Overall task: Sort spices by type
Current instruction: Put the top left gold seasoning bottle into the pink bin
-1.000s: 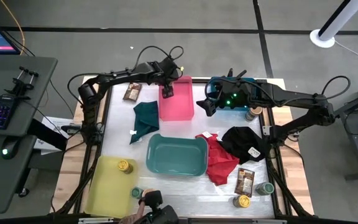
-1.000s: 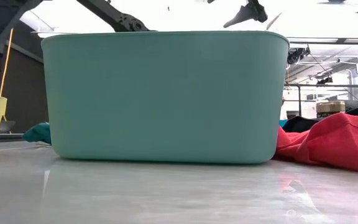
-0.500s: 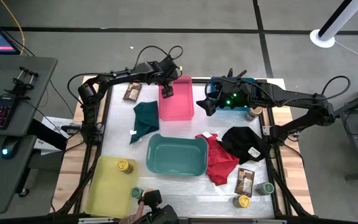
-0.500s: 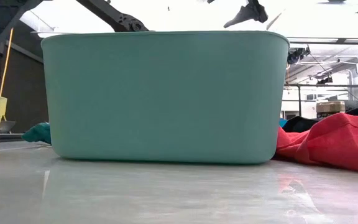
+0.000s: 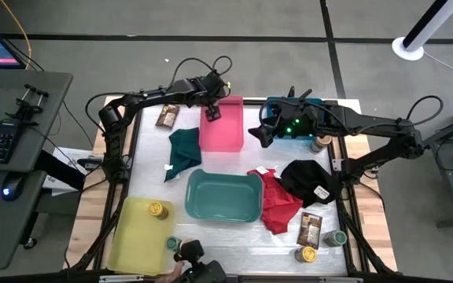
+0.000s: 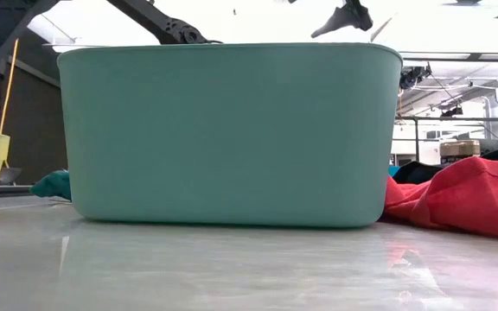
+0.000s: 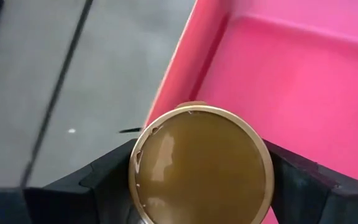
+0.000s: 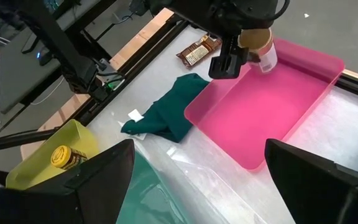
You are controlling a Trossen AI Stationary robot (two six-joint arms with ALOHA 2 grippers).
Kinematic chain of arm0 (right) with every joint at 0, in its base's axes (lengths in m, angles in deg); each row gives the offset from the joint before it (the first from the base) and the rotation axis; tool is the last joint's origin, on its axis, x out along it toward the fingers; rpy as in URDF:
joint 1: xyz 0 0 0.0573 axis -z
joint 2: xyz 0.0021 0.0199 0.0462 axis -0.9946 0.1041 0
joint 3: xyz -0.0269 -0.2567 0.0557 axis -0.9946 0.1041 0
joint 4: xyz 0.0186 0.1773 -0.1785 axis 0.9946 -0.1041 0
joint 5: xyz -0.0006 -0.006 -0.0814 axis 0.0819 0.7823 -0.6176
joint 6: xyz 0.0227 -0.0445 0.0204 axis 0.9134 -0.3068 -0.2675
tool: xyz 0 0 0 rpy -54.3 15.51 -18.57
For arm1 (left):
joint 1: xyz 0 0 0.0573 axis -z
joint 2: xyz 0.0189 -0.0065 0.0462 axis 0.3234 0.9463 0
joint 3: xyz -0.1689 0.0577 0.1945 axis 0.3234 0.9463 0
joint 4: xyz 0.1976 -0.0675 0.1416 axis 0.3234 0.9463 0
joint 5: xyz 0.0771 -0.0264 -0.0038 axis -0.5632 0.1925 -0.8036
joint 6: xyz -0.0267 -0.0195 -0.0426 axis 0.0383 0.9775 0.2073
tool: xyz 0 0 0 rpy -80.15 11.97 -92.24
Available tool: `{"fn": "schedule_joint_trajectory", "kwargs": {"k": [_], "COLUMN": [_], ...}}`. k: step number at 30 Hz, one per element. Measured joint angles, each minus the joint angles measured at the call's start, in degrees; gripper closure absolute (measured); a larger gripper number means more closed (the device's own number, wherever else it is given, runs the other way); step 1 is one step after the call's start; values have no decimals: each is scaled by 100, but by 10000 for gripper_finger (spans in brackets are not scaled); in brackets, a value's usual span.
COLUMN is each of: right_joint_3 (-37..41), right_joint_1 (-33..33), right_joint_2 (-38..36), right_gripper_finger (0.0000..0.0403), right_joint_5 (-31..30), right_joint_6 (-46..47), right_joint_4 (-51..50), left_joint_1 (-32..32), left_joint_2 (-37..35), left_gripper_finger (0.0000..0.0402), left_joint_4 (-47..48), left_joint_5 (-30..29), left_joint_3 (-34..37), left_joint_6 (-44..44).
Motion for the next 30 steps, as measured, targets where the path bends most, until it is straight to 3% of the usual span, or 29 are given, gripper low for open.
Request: {"fn": "schedule_joint_trajectory", "kwargs": {"k": [6, 18, 30], "right_joint_3": [0, 0, 0], "right_joint_1": [0, 0, 0], "right_joint_2": [2, 2, 2], "right_gripper_finger": [48, 48, 48], "right_joint_5": [-2, -7, -44], "right_joint_6": [0, -2, -2], "right_joint_4": [-2, -2, -2], "left_joint_1": [-248, -608, -522], "left_joint_2": [-2, -2, -2], "left_gripper_finger": [110, 110, 109], "left_joint_4": [-22, -47, -20], "left_joint_5": [1326, 1068, 1085], "left_joint_3": [0, 1, 4], "left_joint_6": [520, 553, 283]}}
